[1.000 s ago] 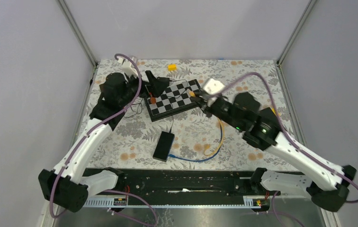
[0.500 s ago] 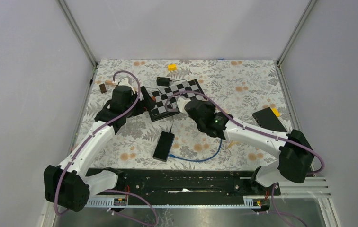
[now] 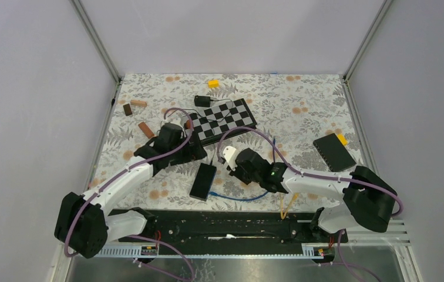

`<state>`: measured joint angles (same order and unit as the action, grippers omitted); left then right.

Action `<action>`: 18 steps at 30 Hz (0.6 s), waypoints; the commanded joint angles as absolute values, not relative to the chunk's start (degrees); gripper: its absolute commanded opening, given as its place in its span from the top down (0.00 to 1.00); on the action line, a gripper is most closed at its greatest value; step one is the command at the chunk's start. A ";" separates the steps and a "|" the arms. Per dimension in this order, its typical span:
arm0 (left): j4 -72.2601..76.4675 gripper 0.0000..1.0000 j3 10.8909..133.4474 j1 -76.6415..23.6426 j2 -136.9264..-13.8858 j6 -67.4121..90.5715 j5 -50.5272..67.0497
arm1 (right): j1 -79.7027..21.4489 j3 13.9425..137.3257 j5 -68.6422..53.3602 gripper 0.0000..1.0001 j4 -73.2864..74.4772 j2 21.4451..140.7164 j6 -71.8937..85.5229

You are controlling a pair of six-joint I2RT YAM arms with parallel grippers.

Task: Insert the plug into the switch port
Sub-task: Insert the connector into the switch port.

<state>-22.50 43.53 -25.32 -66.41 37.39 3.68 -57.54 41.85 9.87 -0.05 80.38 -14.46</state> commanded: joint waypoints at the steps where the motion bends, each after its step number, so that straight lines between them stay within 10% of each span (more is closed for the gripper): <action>1: -20.59 0.04 39.97 -29.08 -64.21 41.02 0.32 | -58.93 39.21 0.16 1.00 -10.51 80.39 -4.96; 18: -9.35 0.21 27.44 -29.43 -60.69 40.60 7.81 | -63.32 28.33 -1.93 1.00 -31.75 84.64 -3.72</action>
<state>-14.87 29.56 -29.19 -62.15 40.97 4.86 -61.76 27.11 -1.65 -25.12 82.54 -2.76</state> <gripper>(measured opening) 0.799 0.206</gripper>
